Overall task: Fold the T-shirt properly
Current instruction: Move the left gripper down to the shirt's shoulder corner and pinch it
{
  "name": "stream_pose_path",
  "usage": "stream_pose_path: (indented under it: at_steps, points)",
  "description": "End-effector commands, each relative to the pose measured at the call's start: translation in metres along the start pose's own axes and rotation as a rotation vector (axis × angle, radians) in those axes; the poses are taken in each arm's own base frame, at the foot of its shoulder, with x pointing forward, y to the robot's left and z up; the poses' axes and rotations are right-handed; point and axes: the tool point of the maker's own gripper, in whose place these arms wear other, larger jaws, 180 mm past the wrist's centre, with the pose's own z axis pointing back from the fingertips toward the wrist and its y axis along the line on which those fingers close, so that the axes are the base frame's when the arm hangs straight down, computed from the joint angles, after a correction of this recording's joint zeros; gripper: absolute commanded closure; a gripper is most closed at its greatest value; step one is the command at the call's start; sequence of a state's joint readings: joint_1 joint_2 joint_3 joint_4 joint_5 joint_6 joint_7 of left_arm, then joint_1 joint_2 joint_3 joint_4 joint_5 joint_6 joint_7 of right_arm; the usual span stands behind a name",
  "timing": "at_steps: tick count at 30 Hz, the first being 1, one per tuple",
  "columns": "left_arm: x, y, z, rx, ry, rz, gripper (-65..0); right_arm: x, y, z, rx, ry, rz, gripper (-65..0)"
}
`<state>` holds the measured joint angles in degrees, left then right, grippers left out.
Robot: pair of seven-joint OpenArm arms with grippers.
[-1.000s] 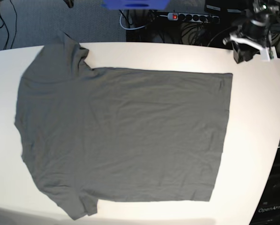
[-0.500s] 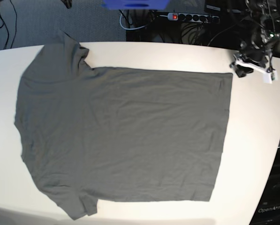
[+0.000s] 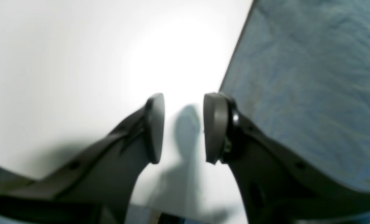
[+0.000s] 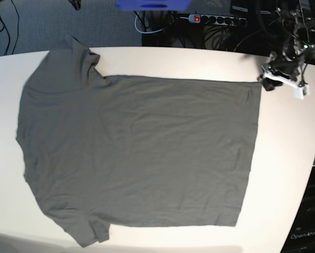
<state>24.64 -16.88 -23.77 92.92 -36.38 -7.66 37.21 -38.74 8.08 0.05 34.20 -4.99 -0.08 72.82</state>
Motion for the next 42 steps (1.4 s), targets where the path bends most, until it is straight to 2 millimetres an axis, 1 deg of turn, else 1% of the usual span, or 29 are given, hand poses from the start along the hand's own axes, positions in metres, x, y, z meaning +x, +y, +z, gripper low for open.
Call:
stream_pose_path:
  at_steps: [1,4,11,12,15,18,20,25,28,33,35,42]
  points:
    - [0.013,-0.007,0.002,-0.031,-0.038,-0.023,-20.6,-0.001,-0.004,0.009,-0.004,0.008,0.004,-1.0]
    - [0.013,-0.012,0.002,-0.059,-0.037,-0.044,-20.6,-0.003,-0.005,0.005,-0.006,0.019,0.005,-1.0]
    - [0.012,-0.011,0.001,-0.057,-0.034,-0.040,-20.6,-0.003,-0.005,0.004,-0.006,0.016,0.004,-1.0]
    - [0.008,-0.008,-0.001,-0.052,-0.023,-0.034,-20.6,-0.003,-0.005,0.004,-0.006,0.016,0.002,-1.0]
    - [0.005,-0.001,-0.011,-0.039,-0.007,-0.006,-20.6,-0.003,-0.005,0.004,-0.006,0.016,0.002,-1.0]
    - [-0.009,0.010,-0.017,-0.017,0.030,0.023,-20.9,-0.003,-0.005,0.004,-0.006,0.016,0.002,-1.0]
    - [-0.012,0.013,-0.019,-0.013,0.037,0.031,-20.9,-0.003,-0.005,0.004,-0.006,0.016,0.002,-1.0]
    - [-0.007,0.009,-0.021,-0.022,0.031,0.032,-20.9,-0.002,-0.005,0.003,-0.006,0.014,0.002,-1.0]
    - [-0.008,0.008,-0.021,-0.025,0.035,0.032,-20.9,-0.002,-0.005,0.003,-0.006,0.014,0.002,-1.0]
    - [-0.025,-0.010,-0.021,-0.104,0.121,-0.026,-20.9,-0.002,-0.004,0.002,-0.005,0.012,0.002,-1.0]
    - [-0.024,-0.013,-0.022,-0.117,0.133,-0.036,-20.9,-0.002,-0.004,0.002,-0.005,0.012,0.002,-1.0]
    - [-0.026,-0.012,-0.022,-0.115,0.152,-0.041,-20.9,-0.002,-0.004,0.002,-0.005,0.012,0.002,-1.0]
